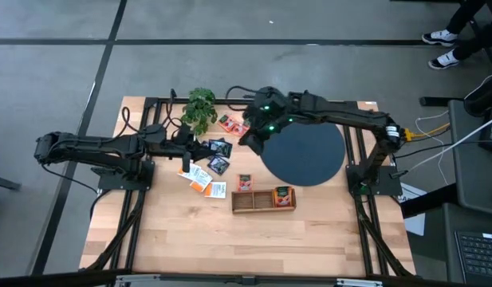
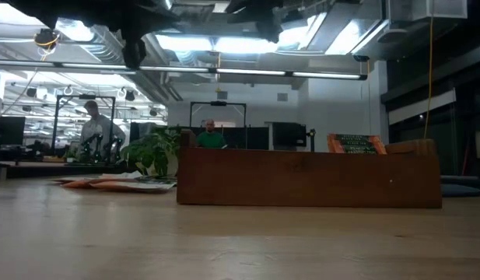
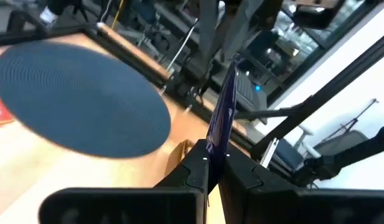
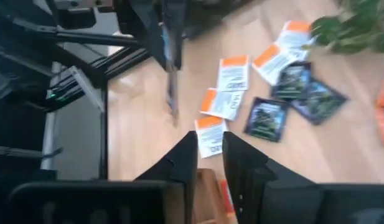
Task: Pick & Place Tea
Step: Put the purple tea bag into the middle section of the wooden organizer
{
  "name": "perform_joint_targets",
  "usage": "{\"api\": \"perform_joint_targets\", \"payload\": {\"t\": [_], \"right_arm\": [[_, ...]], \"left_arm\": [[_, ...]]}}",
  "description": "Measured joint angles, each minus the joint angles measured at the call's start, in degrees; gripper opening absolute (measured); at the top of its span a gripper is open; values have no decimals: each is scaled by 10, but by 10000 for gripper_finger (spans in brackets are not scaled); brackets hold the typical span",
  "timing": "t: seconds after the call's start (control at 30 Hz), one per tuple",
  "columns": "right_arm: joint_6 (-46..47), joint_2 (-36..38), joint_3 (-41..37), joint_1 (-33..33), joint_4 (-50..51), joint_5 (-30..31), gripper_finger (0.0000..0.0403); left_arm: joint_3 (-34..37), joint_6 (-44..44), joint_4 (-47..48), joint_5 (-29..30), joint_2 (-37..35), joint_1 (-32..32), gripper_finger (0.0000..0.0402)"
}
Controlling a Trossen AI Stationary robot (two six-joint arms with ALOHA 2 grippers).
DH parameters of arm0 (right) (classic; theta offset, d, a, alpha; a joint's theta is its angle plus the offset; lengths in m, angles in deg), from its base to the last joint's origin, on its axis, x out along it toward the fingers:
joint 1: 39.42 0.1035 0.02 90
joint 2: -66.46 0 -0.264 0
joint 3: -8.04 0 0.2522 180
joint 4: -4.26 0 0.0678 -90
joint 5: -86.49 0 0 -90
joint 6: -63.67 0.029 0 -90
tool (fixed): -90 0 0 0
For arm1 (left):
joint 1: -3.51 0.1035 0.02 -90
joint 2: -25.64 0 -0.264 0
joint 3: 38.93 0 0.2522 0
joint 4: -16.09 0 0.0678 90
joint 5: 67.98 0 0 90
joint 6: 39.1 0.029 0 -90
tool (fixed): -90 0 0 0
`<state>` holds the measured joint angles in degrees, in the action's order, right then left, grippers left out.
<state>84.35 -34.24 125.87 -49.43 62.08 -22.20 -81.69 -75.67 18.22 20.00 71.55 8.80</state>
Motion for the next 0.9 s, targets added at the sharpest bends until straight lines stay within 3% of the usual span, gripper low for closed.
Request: {"api": "perform_joint_targets", "payload": {"t": [0.2, 0.5, 0.7, 0.9], "right_arm": [[23, 34, 0, 4, -38, 25, 126], [44, 38, 0, 4, -154, 8, 189], [46, 38, 0, 5, -166, 6, 192], [45, 38, 0, 5, -170, 6, 168]], "left_arm": [[0, 18, -129, 76, 11, -17, 12], [0, -16, -284, 85, 67, -9, 12], [0, -16, -334, 86, 93, -9, 12], [0, -17, -353, 86, 104, -9, 12]]}}
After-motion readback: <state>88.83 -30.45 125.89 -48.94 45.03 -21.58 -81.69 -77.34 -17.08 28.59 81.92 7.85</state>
